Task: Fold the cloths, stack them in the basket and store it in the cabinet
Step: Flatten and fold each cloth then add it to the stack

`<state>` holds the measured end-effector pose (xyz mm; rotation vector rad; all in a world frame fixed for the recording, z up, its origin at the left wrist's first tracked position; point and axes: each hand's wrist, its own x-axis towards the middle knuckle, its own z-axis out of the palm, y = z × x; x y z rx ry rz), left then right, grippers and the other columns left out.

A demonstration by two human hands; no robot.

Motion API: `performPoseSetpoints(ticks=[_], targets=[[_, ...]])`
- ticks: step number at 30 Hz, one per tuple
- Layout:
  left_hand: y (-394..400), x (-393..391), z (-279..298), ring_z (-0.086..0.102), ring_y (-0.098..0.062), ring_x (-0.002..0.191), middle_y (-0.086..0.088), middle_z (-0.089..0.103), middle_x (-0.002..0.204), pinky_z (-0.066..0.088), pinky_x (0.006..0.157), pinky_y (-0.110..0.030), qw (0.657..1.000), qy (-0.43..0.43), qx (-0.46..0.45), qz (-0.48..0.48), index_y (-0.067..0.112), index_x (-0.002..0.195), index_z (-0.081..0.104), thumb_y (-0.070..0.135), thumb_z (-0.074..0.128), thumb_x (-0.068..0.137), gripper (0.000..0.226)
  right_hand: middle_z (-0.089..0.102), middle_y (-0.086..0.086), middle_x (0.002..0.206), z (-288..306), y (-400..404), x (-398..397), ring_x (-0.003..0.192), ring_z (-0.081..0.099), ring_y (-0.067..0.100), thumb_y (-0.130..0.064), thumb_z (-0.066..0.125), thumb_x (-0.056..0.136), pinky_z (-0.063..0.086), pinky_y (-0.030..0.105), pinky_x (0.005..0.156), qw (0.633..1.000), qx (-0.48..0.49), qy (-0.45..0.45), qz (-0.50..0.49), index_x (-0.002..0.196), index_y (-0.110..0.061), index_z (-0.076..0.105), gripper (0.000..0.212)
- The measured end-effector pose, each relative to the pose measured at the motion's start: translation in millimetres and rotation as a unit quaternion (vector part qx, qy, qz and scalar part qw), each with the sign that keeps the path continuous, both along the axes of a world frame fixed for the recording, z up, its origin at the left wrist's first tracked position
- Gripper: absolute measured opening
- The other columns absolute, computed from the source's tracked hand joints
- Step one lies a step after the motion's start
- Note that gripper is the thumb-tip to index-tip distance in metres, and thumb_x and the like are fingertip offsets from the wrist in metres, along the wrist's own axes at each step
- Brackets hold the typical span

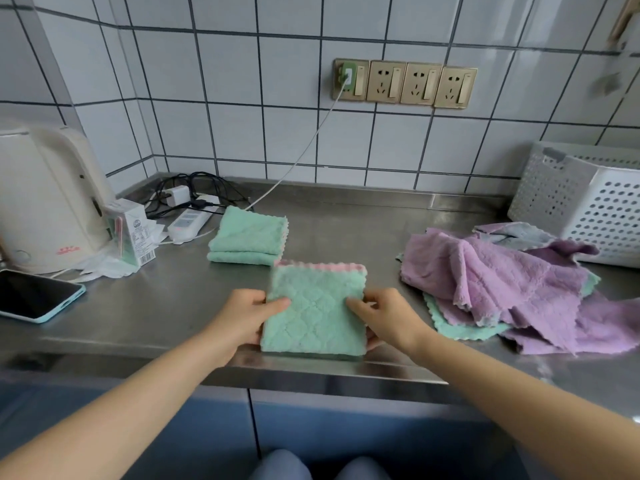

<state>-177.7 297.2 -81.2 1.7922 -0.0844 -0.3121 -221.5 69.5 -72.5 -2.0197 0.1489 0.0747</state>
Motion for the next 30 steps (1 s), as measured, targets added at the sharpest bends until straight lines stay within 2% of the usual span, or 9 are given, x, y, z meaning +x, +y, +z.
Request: performPoseSetpoints(ticks=[3, 6, 10, 15, 18, 21, 25, 28, 30], targets=[[-5.3, 16.5, -4.5, 0.064, -0.016, 0.061, -0.008, 0.067, 0.073, 0.047, 0.055, -0.026, 0.999, 0.046, 0.018, 0.008, -0.002, 0.084, 0.062, 0.021, 0.066, 0.088, 0.023, 0.058, 0.013, 0.074, 4.9, 8.7, 16.3, 0.066, 0.067, 0.034, -0.028, 0.053, 0.094, 0.059, 0.048, 0.059, 0.995, -0.061, 0.069, -0.042, 0.097, 0.003, 0.06, 0.032], [-8.9, 23.3, -7.8, 0.046, -0.018, 0.057, -0.01, 0.045, 0.067, 0.035, 0.054, -0.027, 0.996, -0.015, 0.086, 0.024, 0.008, 0.079, 0.052, 0.025, 0.063, 0.088, 0.022, 0.056, 0.009, 0.074, 1.6, 12.6, 27.0, 0.078, 0.066, 0.039, -0.029, 0.045, 0.095, 0.058, 0.049, 0.072, 0.983, -0.168, 0.06, -0.048, 0.094, 0.001, 0.058, 0.033], [-16.5, 25.2, -5.5, 0.034, -0.017, 0.053, -0.002, 0.035, 0.059, 0.025, 0.049, -0.028, 0.984, -0.096, 0.143, 0.038, 0.013, 0.072, 0.041, 0.024, 0.058, 0.091, 0.027, 0.061, 0.016, 0.095, -5.1, 15.7, 36.2, 0.08, 0.054, 0.031, -0.03, 0.035, 0.098, 0.046, 0.032, 0.071, 0.965, -0.247, 0.054, -0.067, 0.09, -0.008, 0.052, 0.03], [-16.3, 25.8, -6.2, 0.045, -0.016, 0.064, -0.003, 0.049, 0.074, 0.033, 0.052, -0.027, 0.971, -0.12, 0.197, 0.067, 0.006, 0.092, 0.052, 0.023, 0.065, 0.086, 0.022, 0.061, 0.016, 0.11, -5.9, 18.5, 38.7, 0.084, 0.053, 0.032, -0.023, 0.034, 0.097, 0.041, 0.031, 0.071, 0.946, -0.305, 0.088, -0.073, 0.107, -0.003, 0.054, 0.03], [-8.4, 22.6, -2.8, 0.054, -0.02, 0.072, -0.003, 0.056, 0.077, 0.044, 0.061, -0.032, 0.93, -0.195, 0.304, 0.06, 0.018, 0.101, 0.046, 0.029, 0.067, 0.083, 0.03, 0.059, 0.011, 0.101, -1.8, 18.0, 33.8, 0.087, 0.055, 0.033, -0.027, 0.036, 0.096, 0.038, 0.033, 0.065, 0.924, -0.369, 0.054, -0.082, 0.105, -0.009, 0.043, 0.021], [-3.1, 20.4, -0.4, 0.055, -0.018, 0.084, 0.0, 0.057, 0.088, 0.046, 0.071, -0.033, 0.918, -0.193, 0.344, 0.043, 0.016, 0.118, 0.046, 0.034, 0.064, 0.085, 0.042, 0.054, 0.005, 0.076, -2.9, 16.4, 25.7, 0.067, 0.049, 0.03, -0.028, 0.035, 0.097, 0.026, 0.031, 0.048, 0.892, -0.444, -0.021, -0.079, 0.101, -0.014, 0.033, 0.015], [-11.9, 17.5, 5.7, 0.055, -0.017, 0.083, -0.001, 0.059, 0.083, 0.045, 0.071, -0.03, 0.958, -0.132, 0.253, 0.018, 0.011, 0.128, 0.043, 0.017, 0.065, 0.084, 0.05, 0.057, 0.006, 0.094, -12.3, 18.0, 22.0, 0.082, 0.059, 0.032, -0.031, 0.031, 0.099, 0.029, 0.031, 0.052, 0.865, -0.494, -0.079, -0.051, 0.105, -0.013, 0.04, 0.022], [-16.5, 17.3, 10.7, 0.055, -0.016, 0.082, -0.002, 0.054, 0.091, 0.046, 0.071, -0.029, 0.993, -0.041, 0.09, 0.058, 0.014, 0.136, 0.034, 0.006, 0.066, 0.082, 0.064, 0.054, 0.006, 0.109, -13.0, 18.1, 23.0, 0.1, 0.054, 0.028, -0.033, 0.032, 0.099, 0.037, 0.033, 0.061, 0.871, -0.482, -0.078, -0.054, 0.109, -0.012, 0.044, 0.027], [-17.3, 22.0, 13.3, 0.059, -0.019, 0.09, -0.007, 0.056, 0.1, 0.049, 0.077, -0.034, 0.992, 0.049, -0.053, 0.107, 0.016, 0.142, 0.026, 0.002, 0.07, 0.079, 0.079, 0.052, 0.007, 0.114, -13.0, 16.0, 24.4, 0.107, 0.047, 0.028, -0.034, 0.032, 0.098, 0.042, 0.035, 0.068, 0.872, -0.482, -0.065, -0.051, 0.113, -0.011, 0.046, 0.031]])
